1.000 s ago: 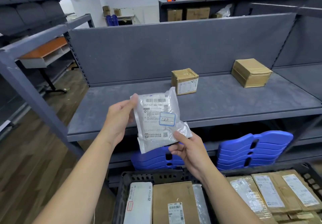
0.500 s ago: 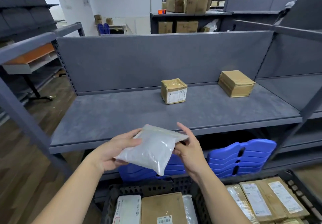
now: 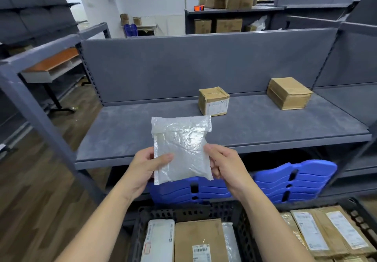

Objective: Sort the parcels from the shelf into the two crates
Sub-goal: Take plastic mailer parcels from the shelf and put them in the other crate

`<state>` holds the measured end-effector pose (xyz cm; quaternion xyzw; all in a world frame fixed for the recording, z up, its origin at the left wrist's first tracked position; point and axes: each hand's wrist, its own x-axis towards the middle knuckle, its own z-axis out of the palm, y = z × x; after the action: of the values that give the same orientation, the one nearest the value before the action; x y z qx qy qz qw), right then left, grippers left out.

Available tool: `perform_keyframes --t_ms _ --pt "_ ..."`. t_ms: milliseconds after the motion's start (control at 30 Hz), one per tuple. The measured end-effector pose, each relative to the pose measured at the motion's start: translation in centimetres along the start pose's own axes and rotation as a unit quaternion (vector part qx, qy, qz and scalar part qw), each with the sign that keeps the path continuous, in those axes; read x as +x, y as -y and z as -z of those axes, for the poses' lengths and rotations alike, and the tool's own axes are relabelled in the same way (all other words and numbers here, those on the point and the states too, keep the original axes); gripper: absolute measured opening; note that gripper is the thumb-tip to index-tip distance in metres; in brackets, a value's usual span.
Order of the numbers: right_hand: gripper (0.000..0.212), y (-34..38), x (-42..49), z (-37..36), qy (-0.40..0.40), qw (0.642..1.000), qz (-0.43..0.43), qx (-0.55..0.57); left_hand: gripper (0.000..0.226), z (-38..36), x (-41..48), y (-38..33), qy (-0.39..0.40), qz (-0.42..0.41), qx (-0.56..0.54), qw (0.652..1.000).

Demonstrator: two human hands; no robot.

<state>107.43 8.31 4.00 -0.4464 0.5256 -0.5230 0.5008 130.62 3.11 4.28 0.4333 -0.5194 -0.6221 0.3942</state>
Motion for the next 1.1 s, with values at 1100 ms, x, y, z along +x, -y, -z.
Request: perform_keyframes --t_ms 1100 --pt "0.062 -5.5 -1.0 1.9 0.012 1.0 0.017 -0.02 0.078 -3.2 -3.2 5.2 -0.034 -0.088 0.18 0.979"
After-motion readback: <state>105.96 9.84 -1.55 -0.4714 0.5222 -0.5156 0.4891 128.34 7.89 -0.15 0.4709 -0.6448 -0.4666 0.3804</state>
